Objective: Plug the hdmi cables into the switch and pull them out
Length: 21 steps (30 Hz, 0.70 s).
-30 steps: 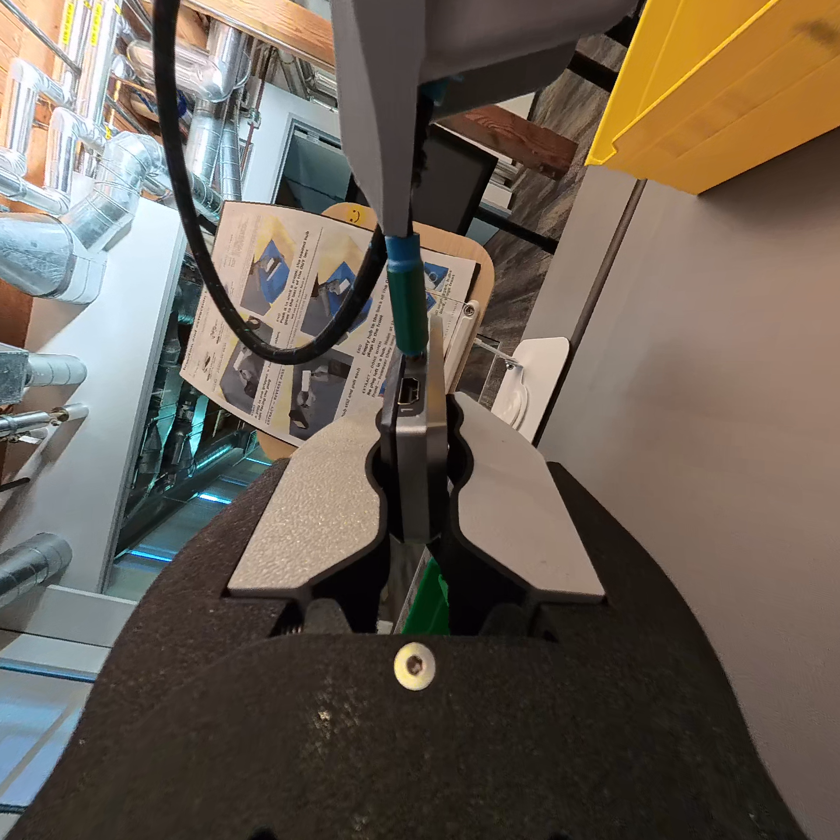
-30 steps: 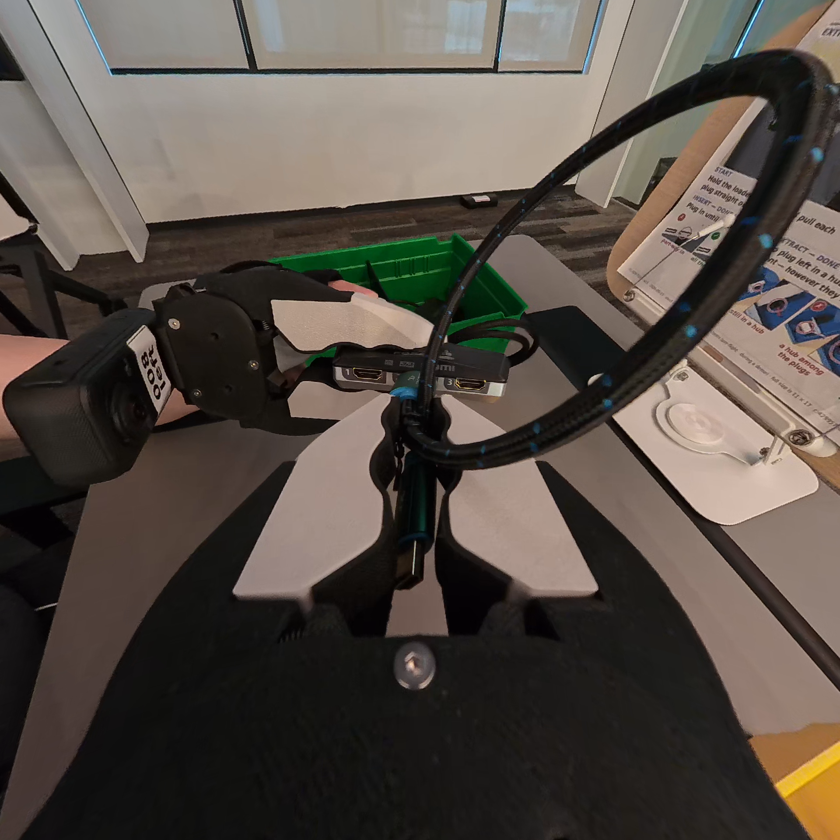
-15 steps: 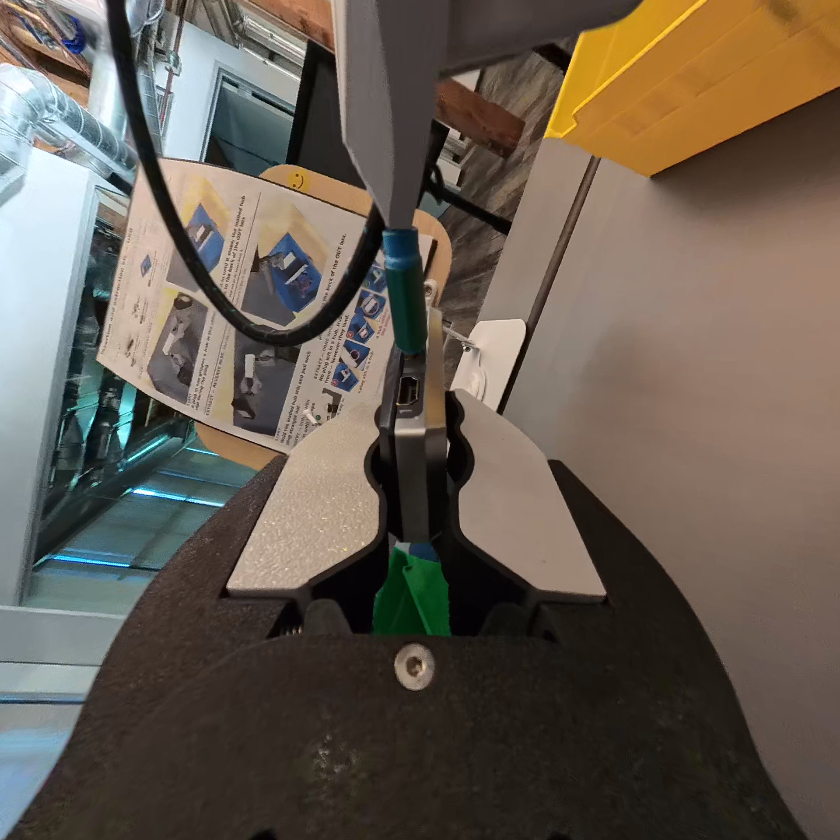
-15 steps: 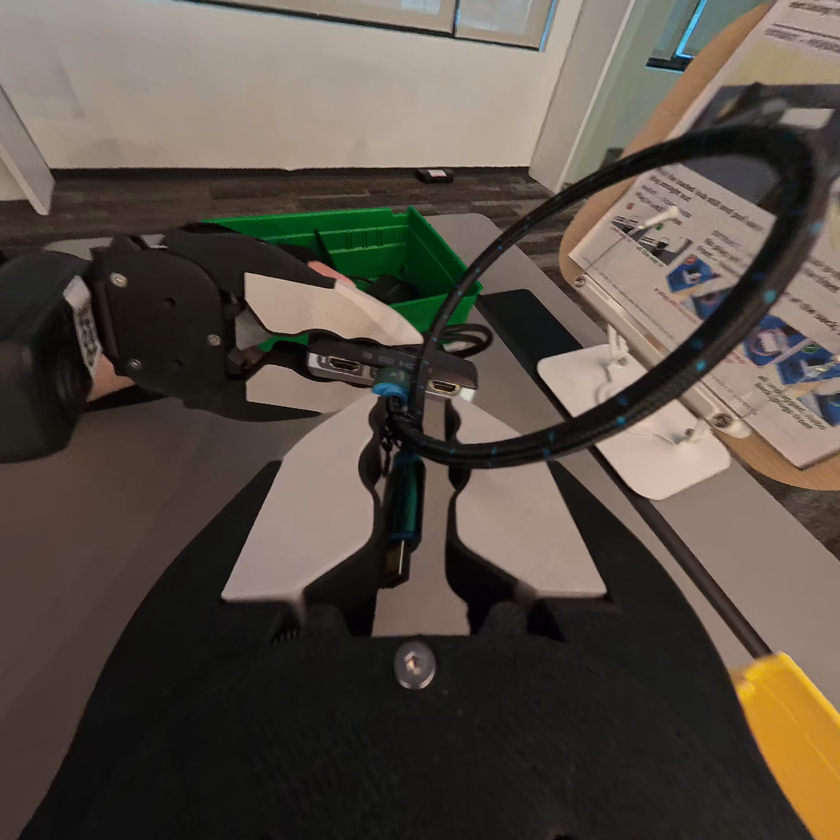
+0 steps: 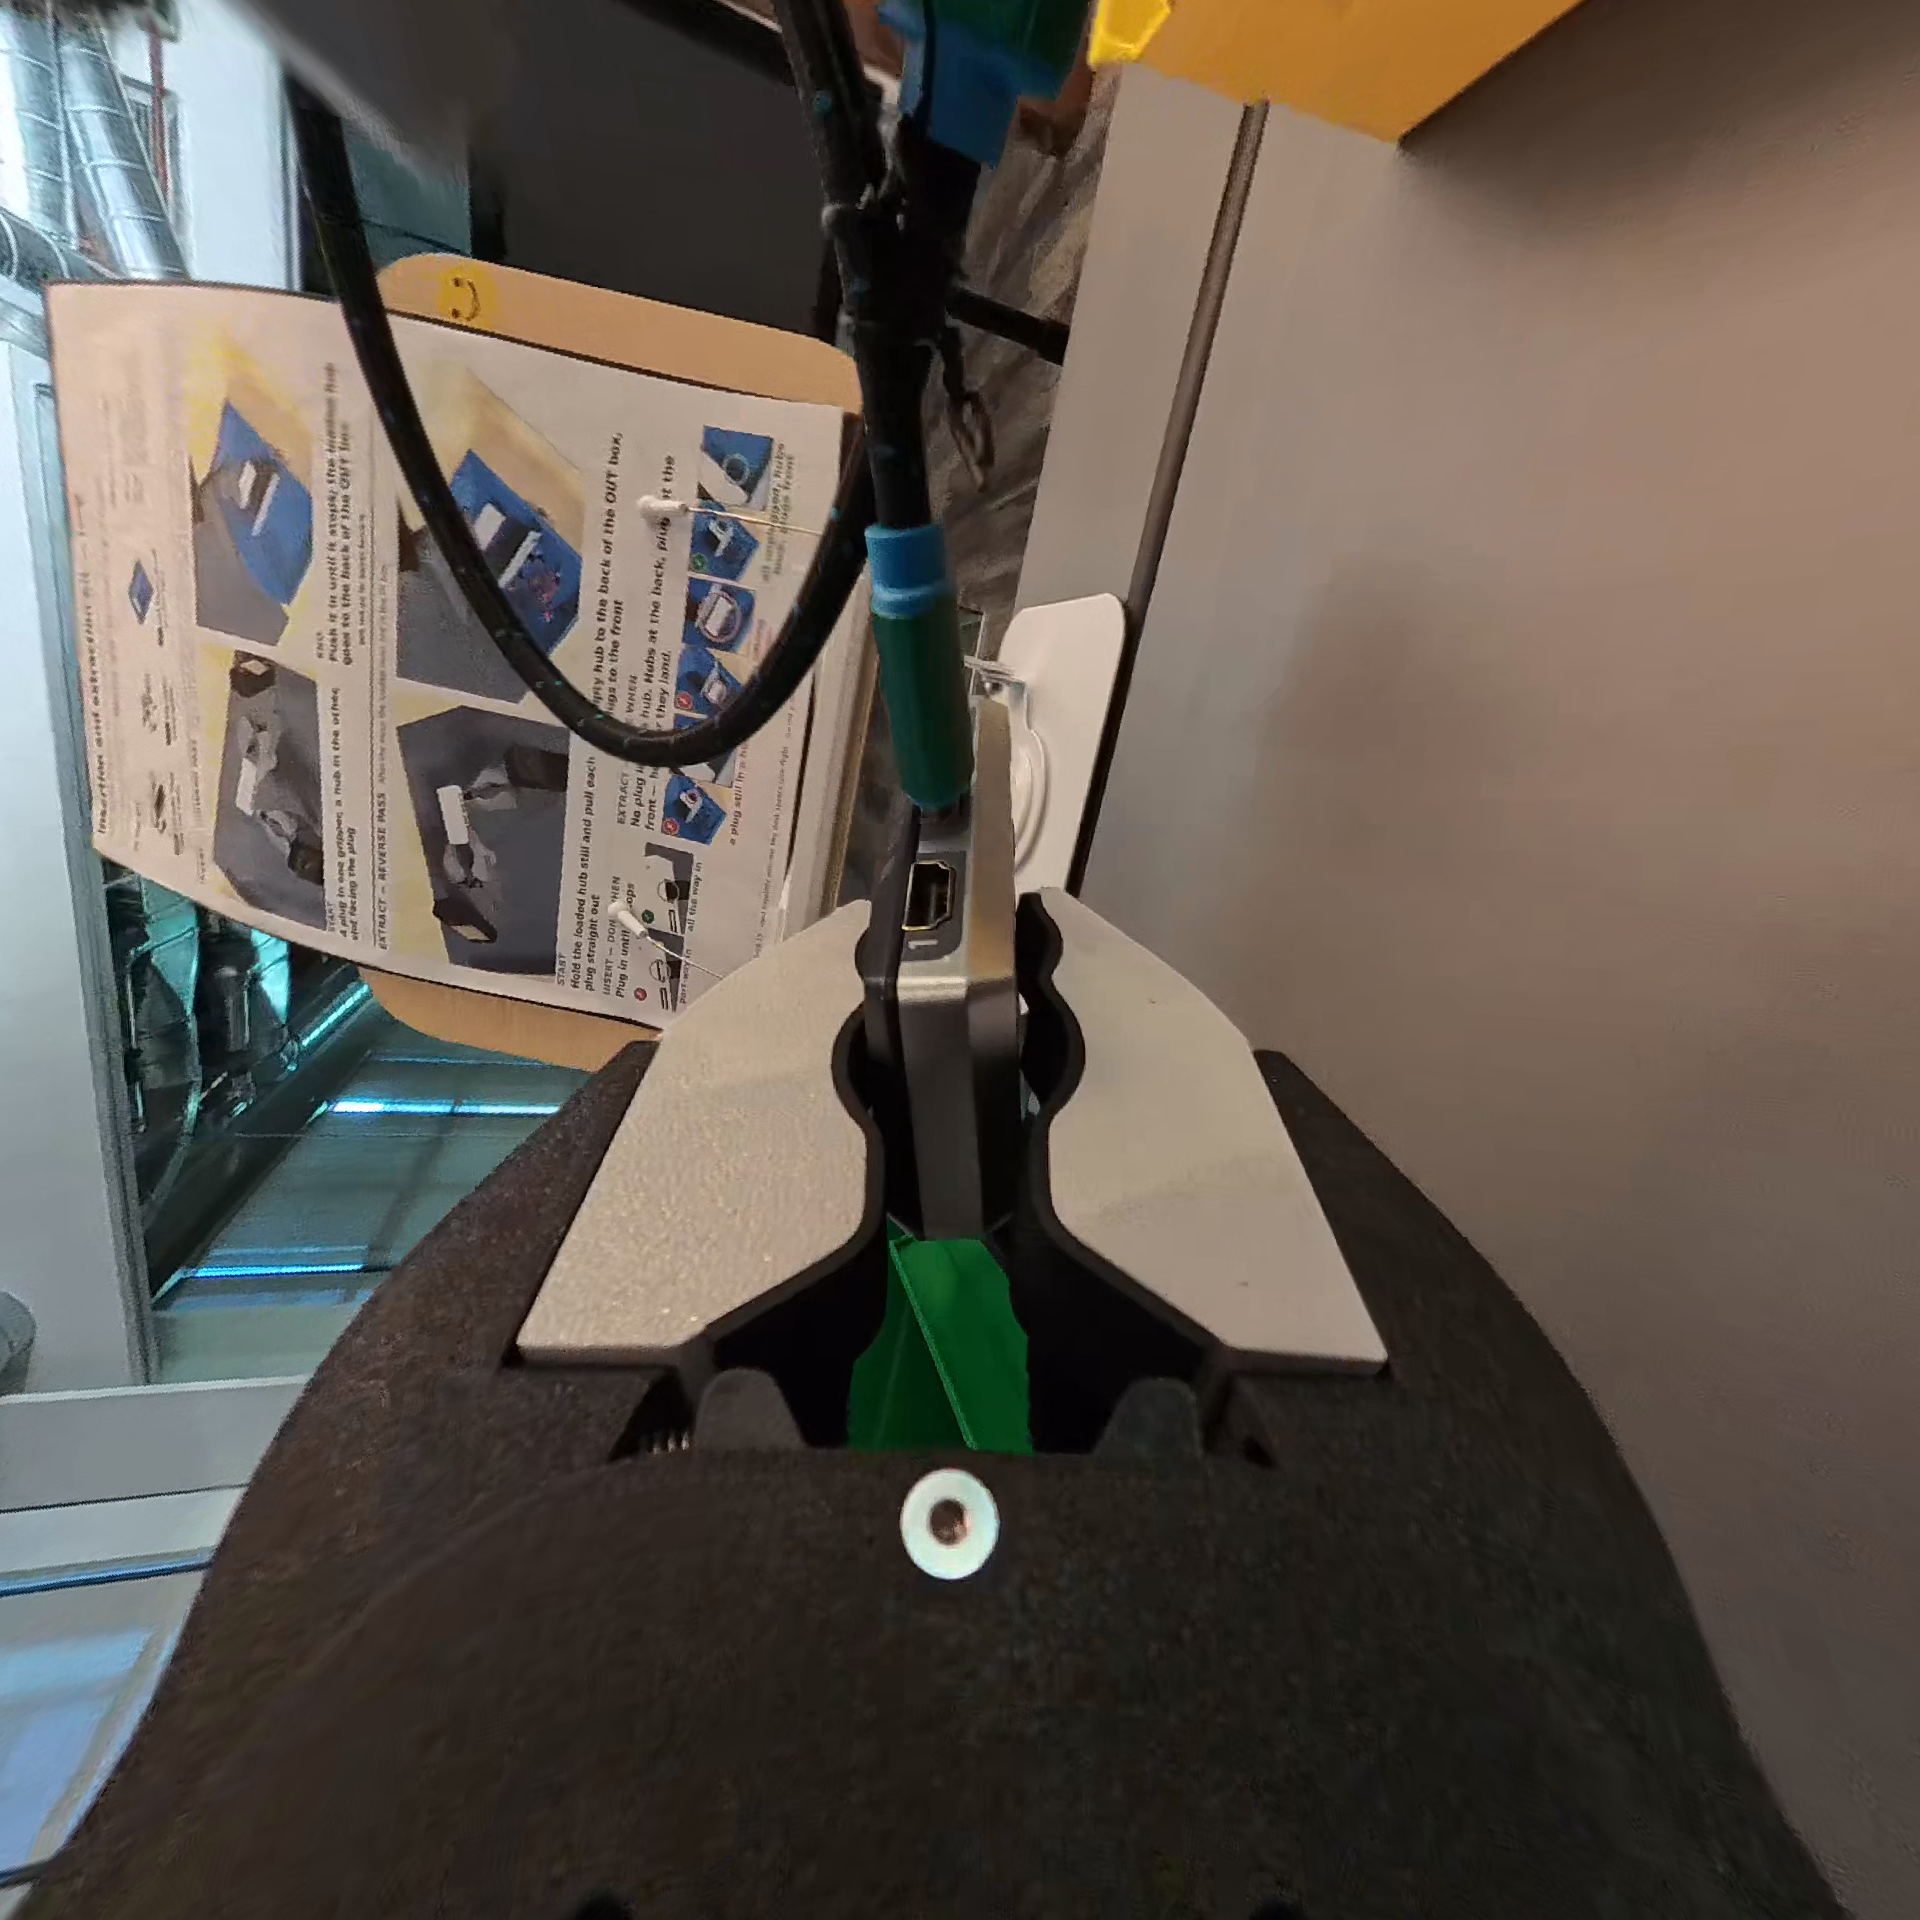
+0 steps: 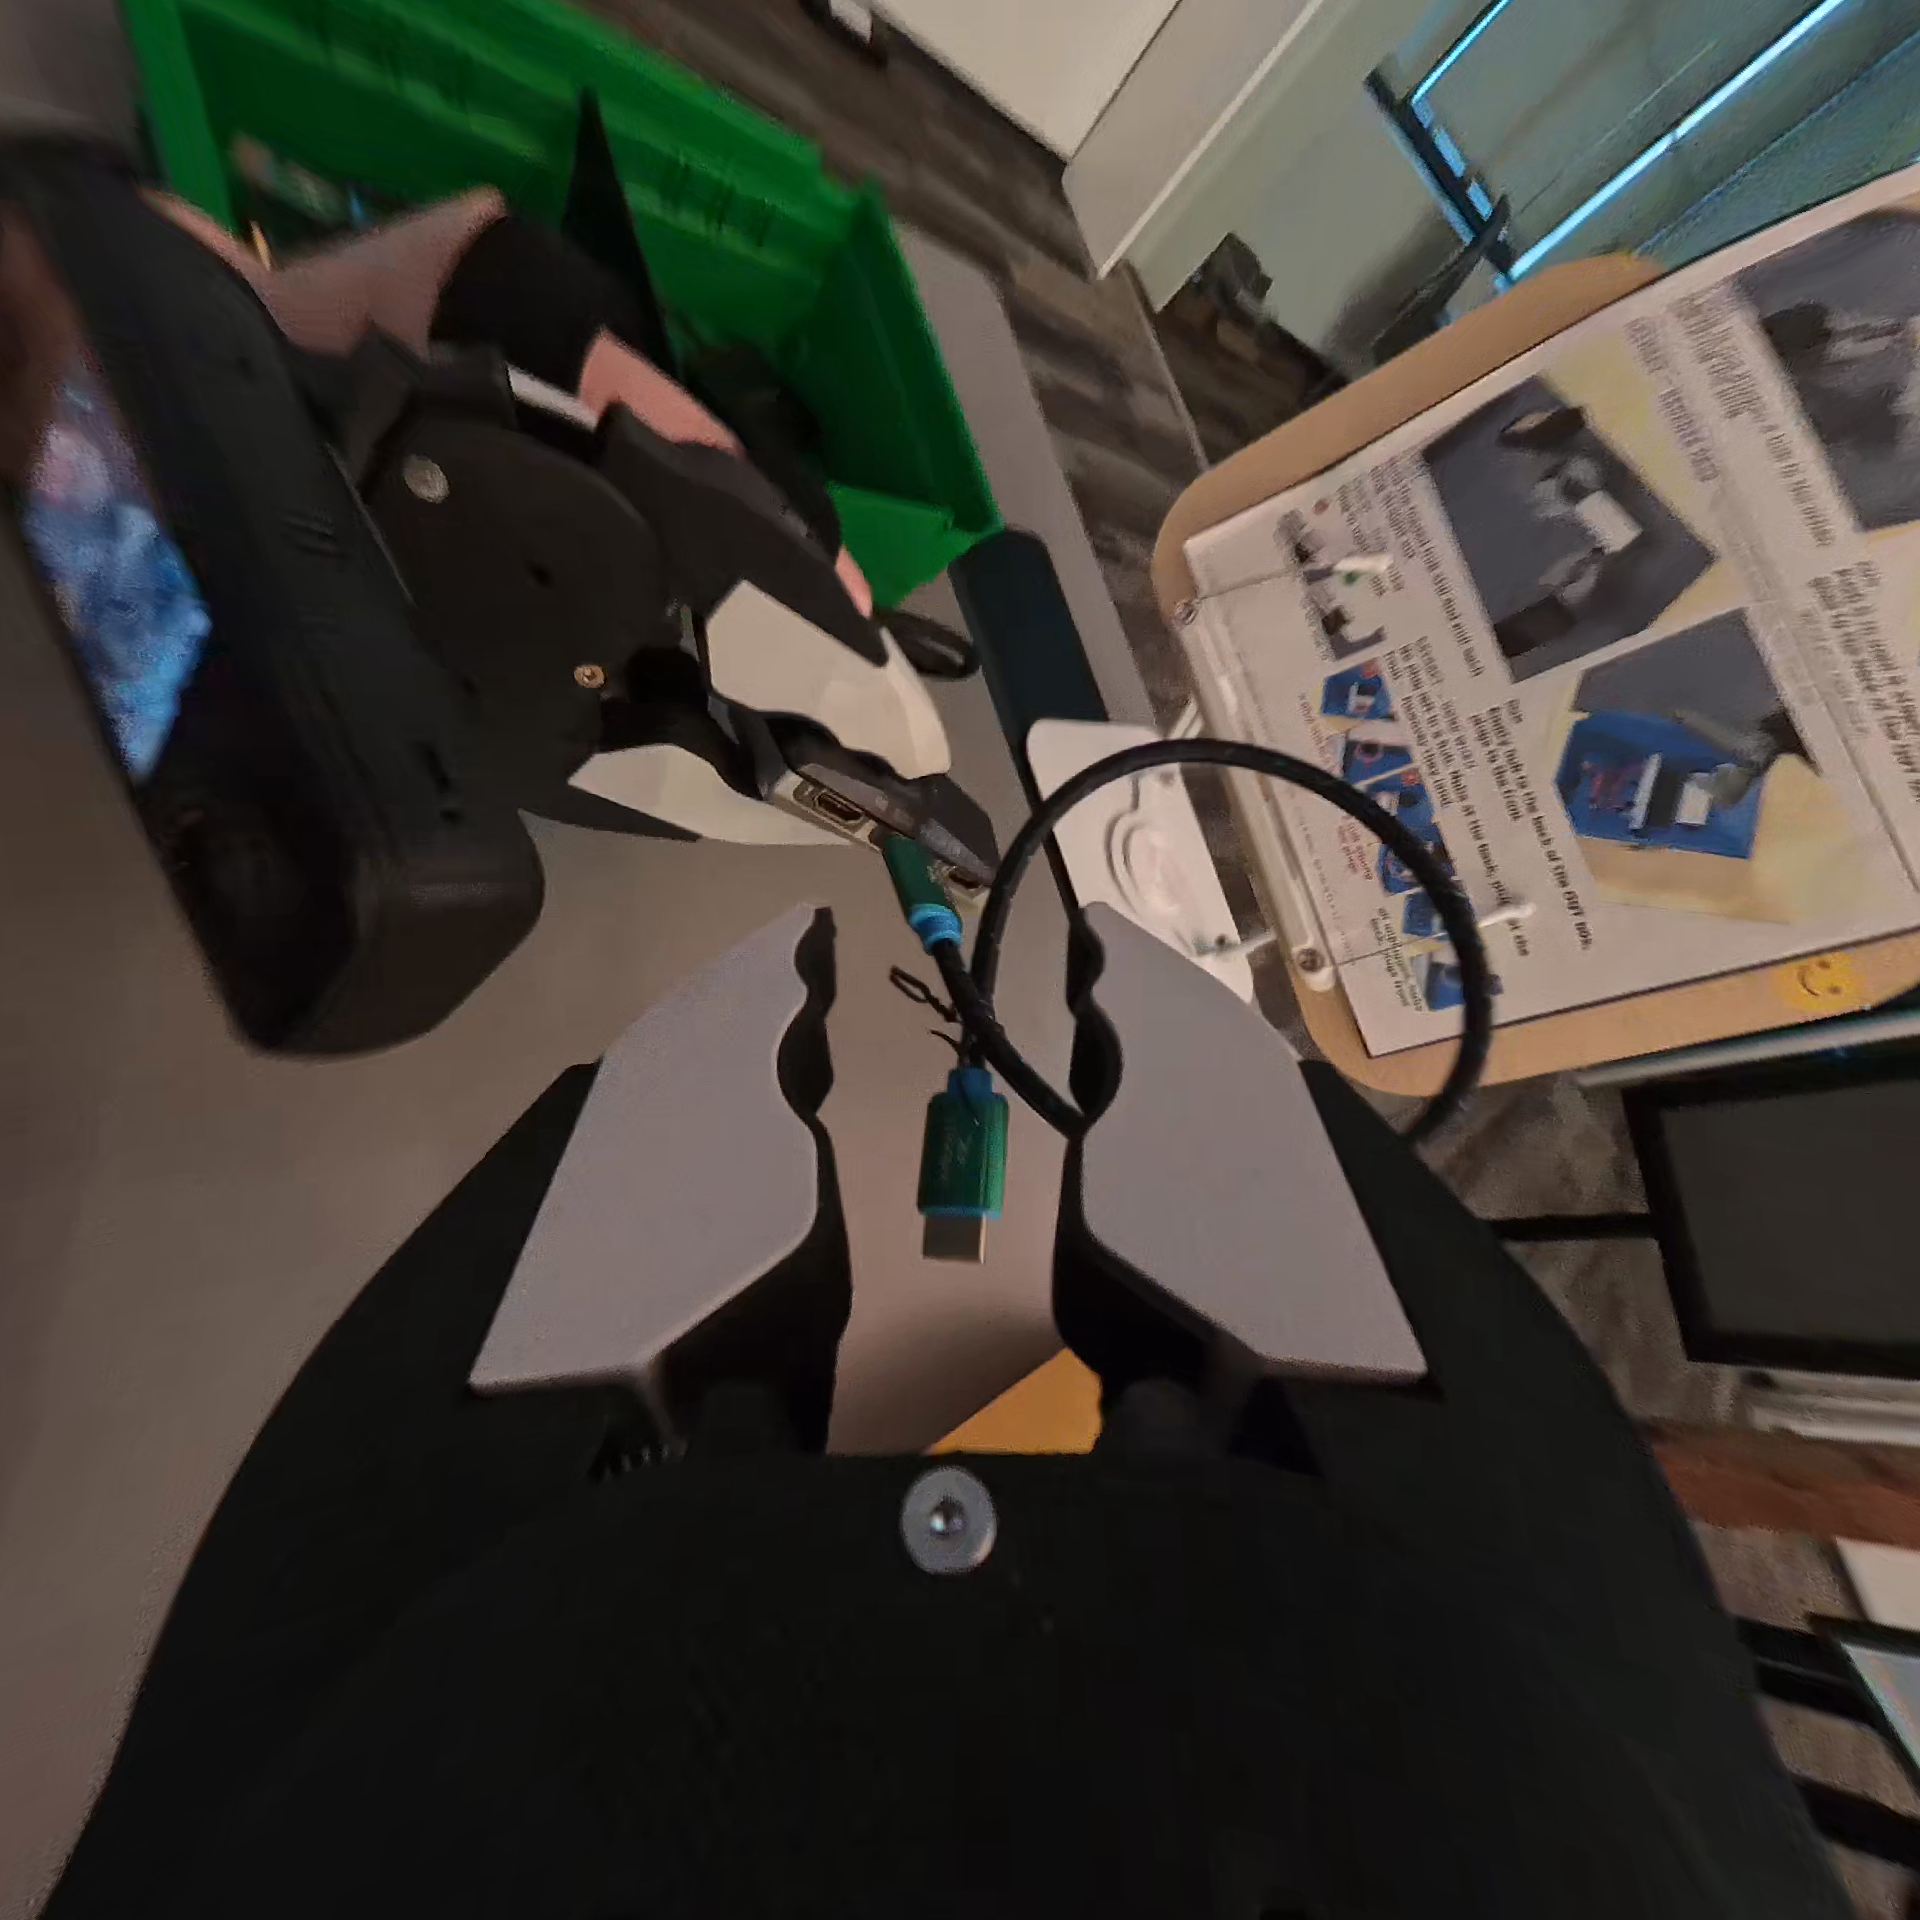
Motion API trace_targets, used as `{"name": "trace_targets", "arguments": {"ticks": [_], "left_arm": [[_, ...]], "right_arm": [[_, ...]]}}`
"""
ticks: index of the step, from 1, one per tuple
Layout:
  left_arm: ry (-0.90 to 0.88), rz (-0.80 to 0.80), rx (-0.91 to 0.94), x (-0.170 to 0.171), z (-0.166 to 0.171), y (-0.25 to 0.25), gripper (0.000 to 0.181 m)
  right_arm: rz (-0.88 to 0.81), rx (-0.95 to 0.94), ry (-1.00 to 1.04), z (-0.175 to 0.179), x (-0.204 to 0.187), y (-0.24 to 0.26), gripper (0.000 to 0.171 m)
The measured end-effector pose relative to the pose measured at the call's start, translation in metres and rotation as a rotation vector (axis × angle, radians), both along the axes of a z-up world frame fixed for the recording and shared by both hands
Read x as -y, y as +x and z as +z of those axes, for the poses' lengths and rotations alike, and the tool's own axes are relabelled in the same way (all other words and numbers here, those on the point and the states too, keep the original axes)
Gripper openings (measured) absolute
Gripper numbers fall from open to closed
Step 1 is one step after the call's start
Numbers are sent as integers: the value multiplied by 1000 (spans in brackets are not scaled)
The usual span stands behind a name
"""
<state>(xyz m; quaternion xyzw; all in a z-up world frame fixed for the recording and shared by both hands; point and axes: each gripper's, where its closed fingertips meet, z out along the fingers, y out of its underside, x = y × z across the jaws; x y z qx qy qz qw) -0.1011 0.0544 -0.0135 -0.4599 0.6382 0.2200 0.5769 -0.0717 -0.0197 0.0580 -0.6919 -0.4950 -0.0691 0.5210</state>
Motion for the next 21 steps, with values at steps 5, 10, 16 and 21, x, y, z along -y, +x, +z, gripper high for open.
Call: {"name": "trace_targets", "arguments": {"ticks": [5, 10, 16, 21], "left_arm": [[-23, 38, -14, -3, -5, -2, 23], [-26, 44, -33, -1, -6, -1, 23], [-19, 44, -83, 1, -13, 2, 23], [-21, 39, -106, 3, -18, 4, 23]], "right_arm": [[-126, 87, -65, -41, -33, 1, 55], [-207, 163, -39, -50, -45, 15, 41], [-194, 247, -92, -67, -44, 17, 28], [-194, 226, -134, -72, -44, 18, 22]]}}
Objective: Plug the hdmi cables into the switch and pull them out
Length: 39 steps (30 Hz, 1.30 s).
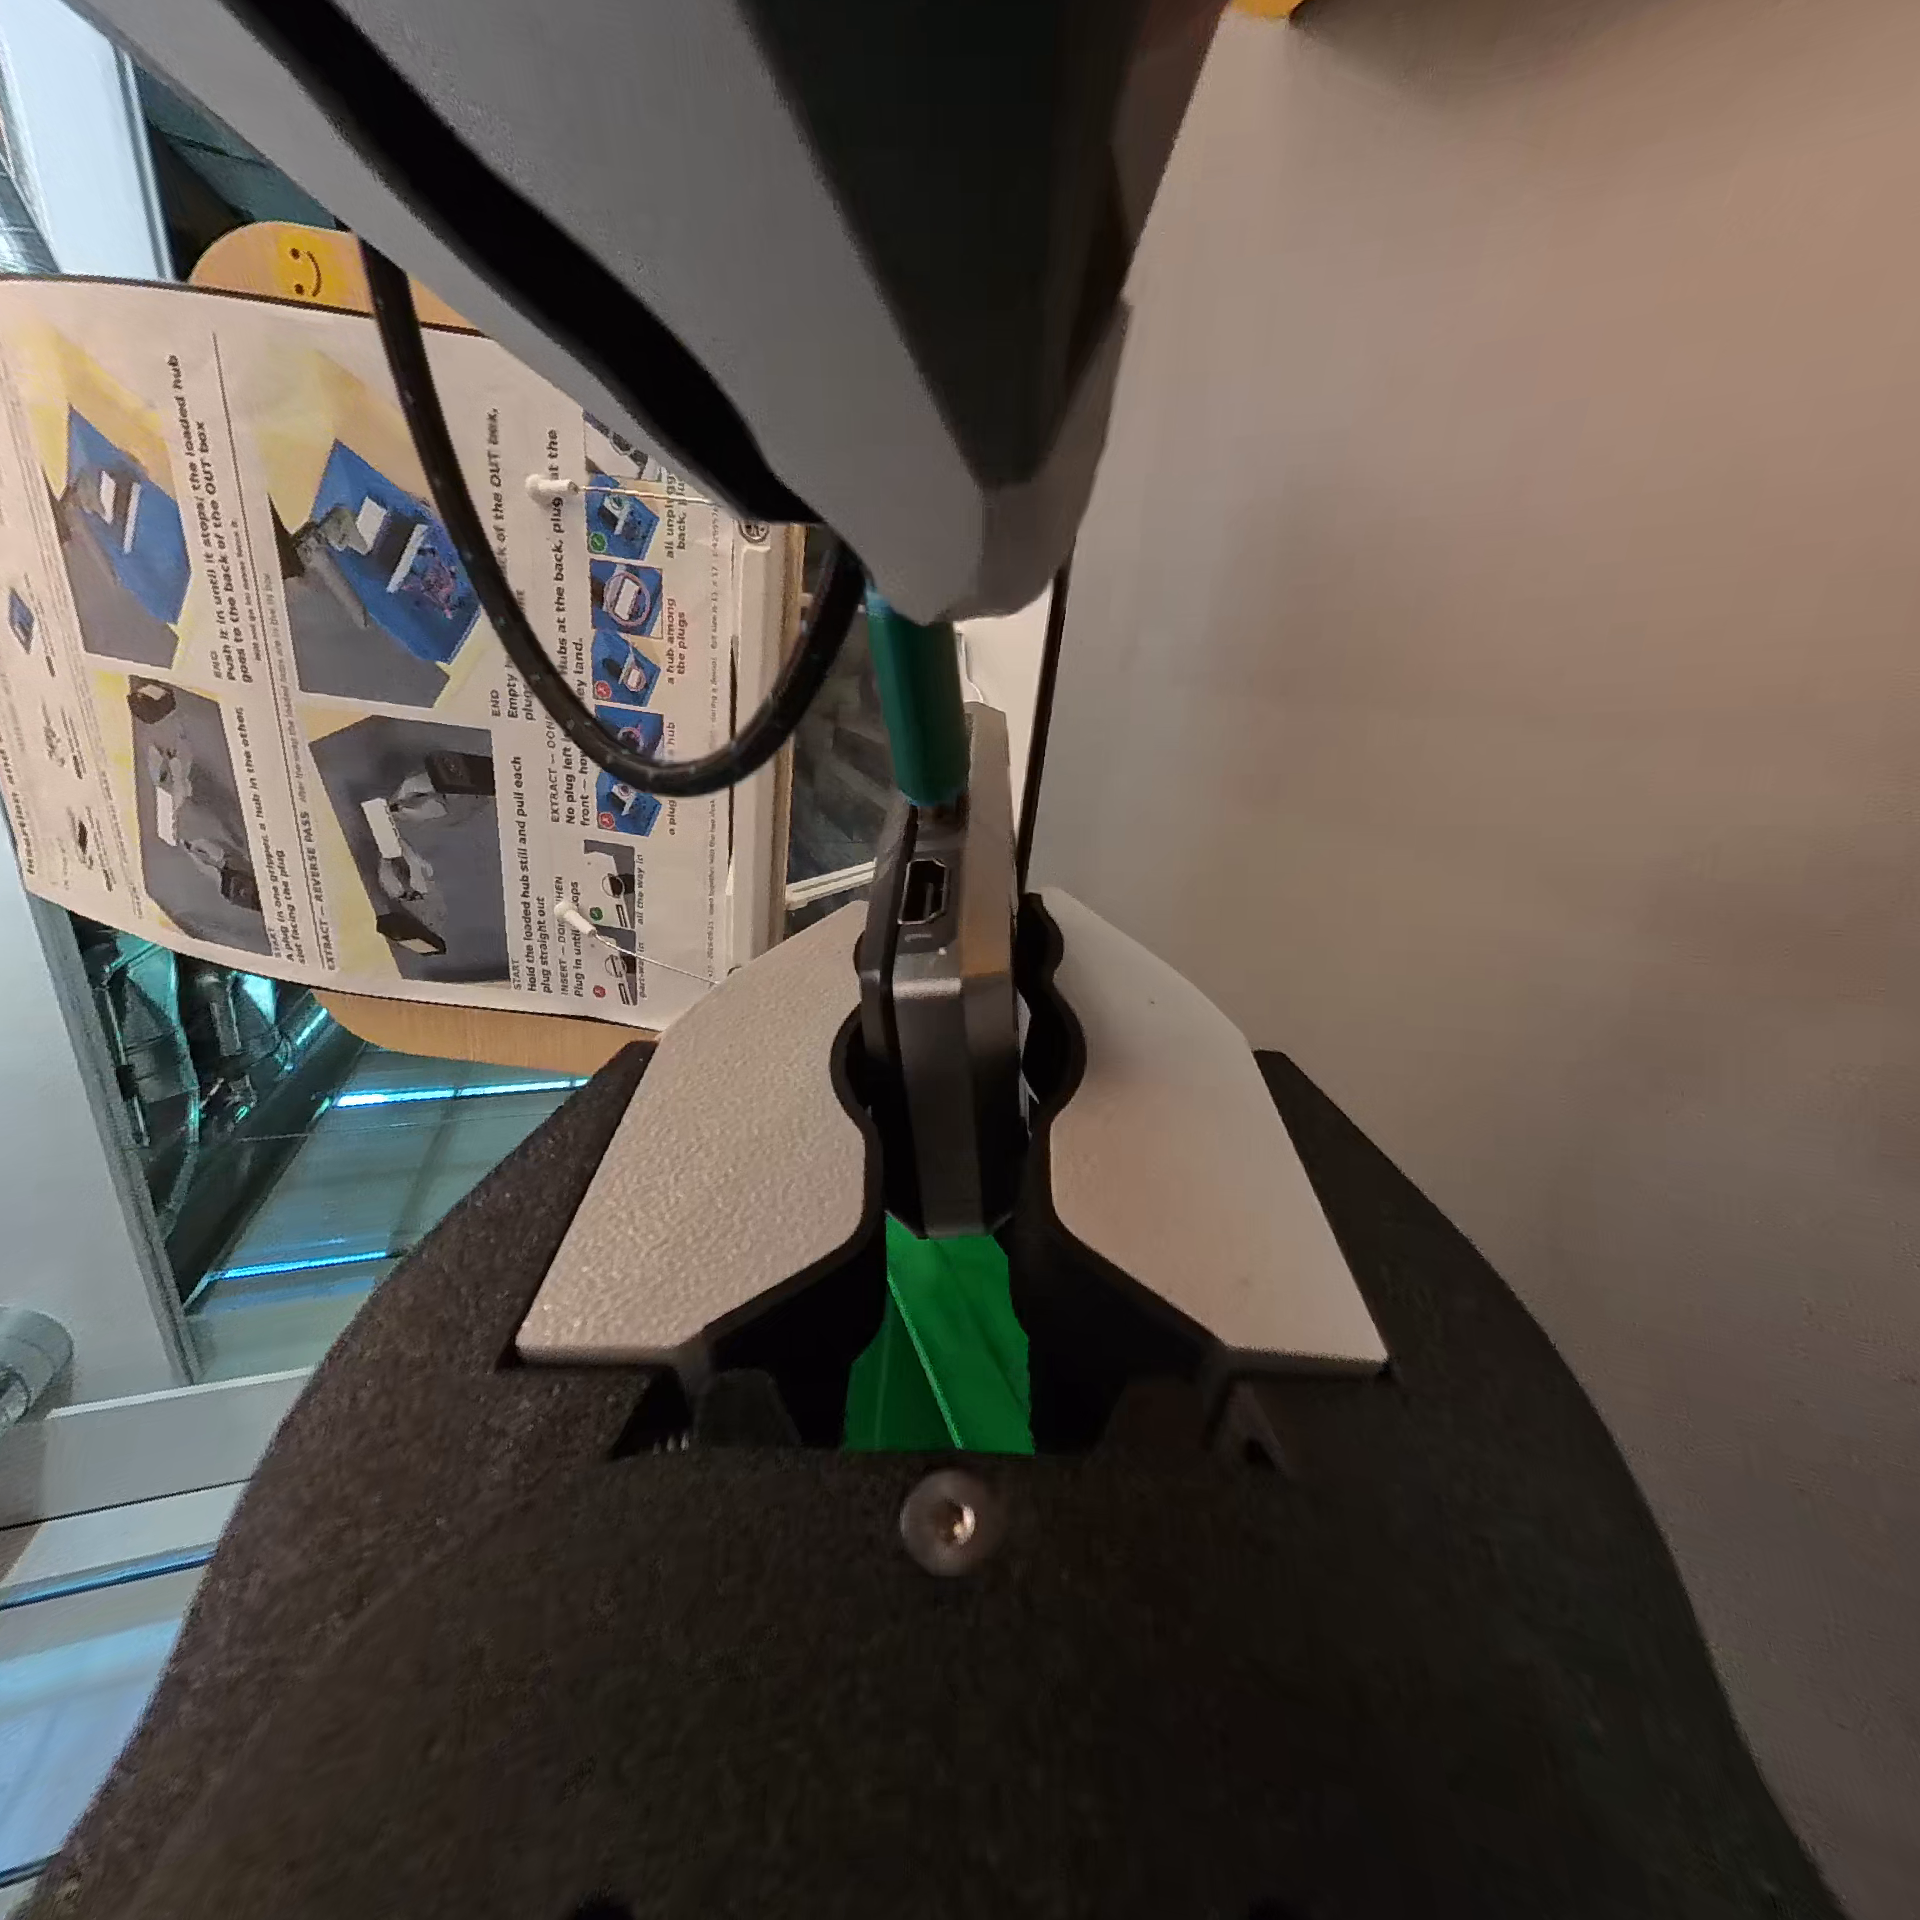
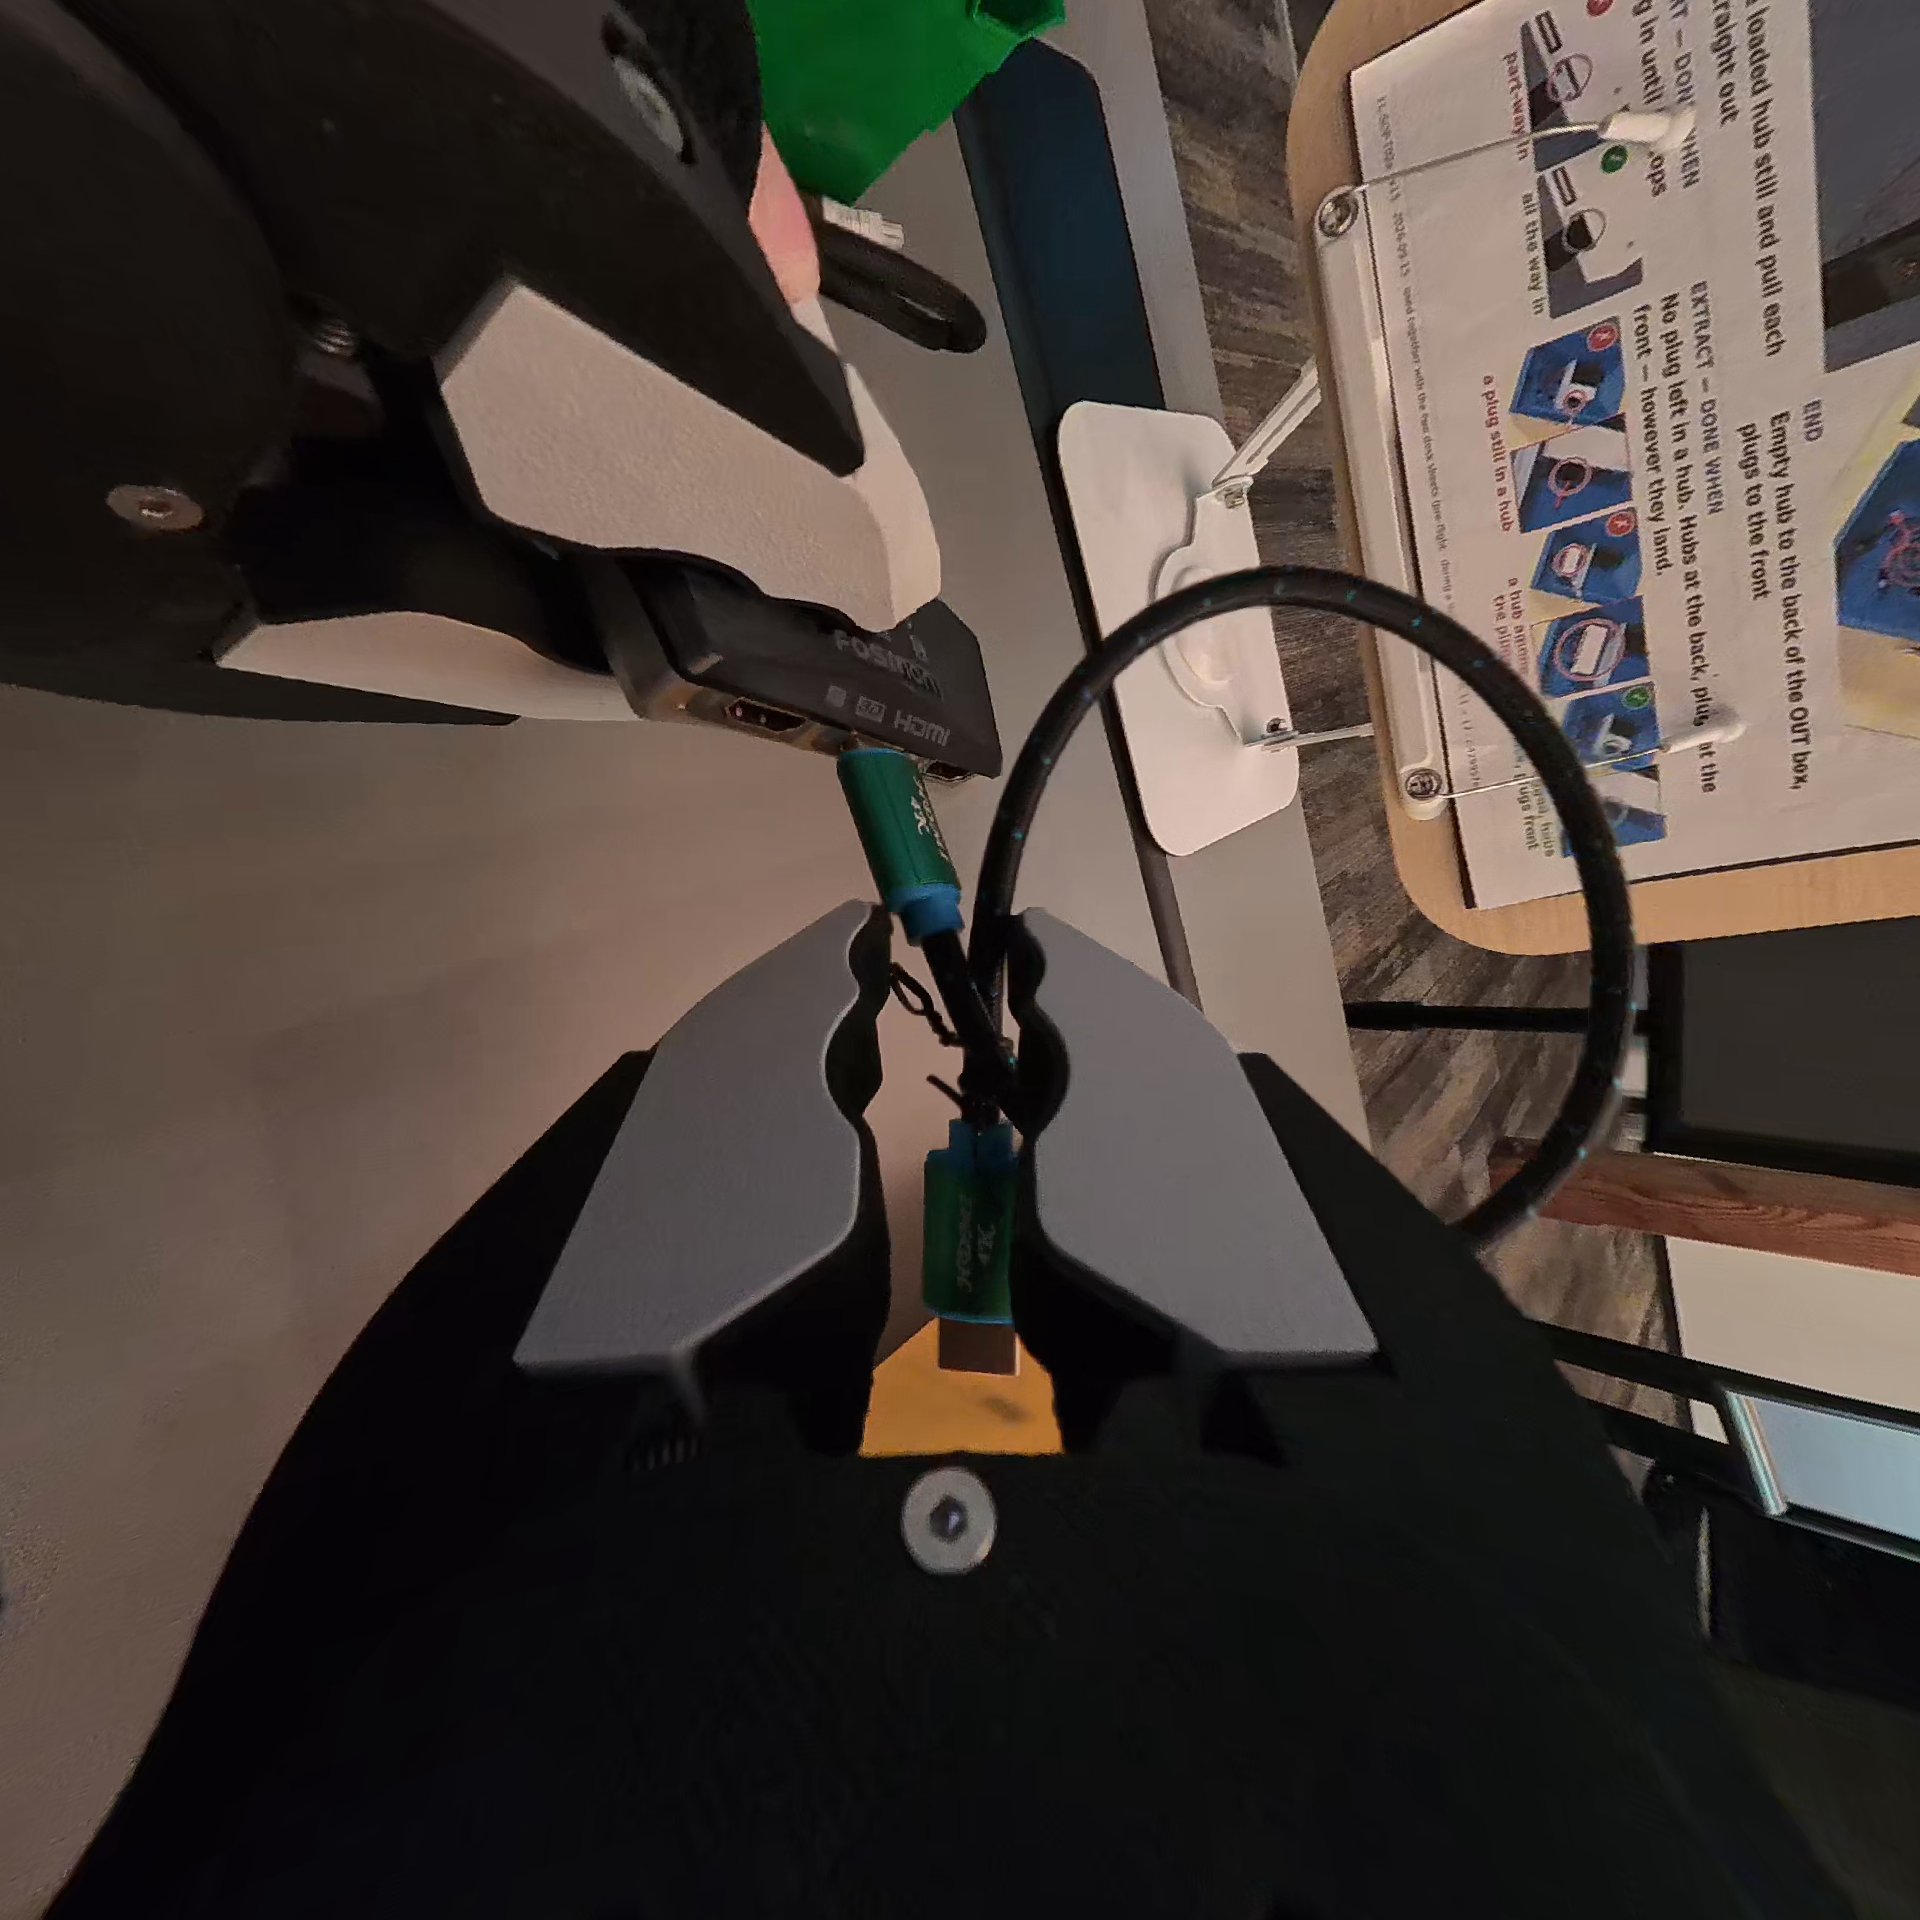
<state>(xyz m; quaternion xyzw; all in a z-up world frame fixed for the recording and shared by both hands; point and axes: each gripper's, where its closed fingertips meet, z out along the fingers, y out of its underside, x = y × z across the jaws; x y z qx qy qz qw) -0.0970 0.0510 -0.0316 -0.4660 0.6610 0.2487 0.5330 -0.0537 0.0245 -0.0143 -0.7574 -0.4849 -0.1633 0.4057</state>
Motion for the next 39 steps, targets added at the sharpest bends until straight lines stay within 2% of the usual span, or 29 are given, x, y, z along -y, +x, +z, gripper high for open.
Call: {"name": "trace_targets", "arguments": {"ticks": [7, 16, 22, 26, 30, 34, 39], "left_arm": [[-14, -5, -3, 0, -4, 1, 28], [-2, 11, 133, -3, 17, 0, 53], [-137, -14, 183, 1, 28, -9, 64], [-278, 1, 266, -2, 43, -27, 66], [-338, -24, 404, -4, 68, -40, 60], [-341, -21, 456, -7, 81, -51, 57], [-331, -10, 441, -9, 80, -53, 55]], "right_arm": [[9, -18, -43, -5, 0, 1, 18], [-26, -18, -16, 0, -6, 12, 15], [-92, -37, 0, 9, -11, 40, 14], [-141, -97, 15, 25, -8, 67, 15], [-200, -185, 44, 48, 0, 103, 14], [-270, -255, 132, 77, 14, 142, 14], [-368, -282, 273, 112, 38, 187, 15]]}}
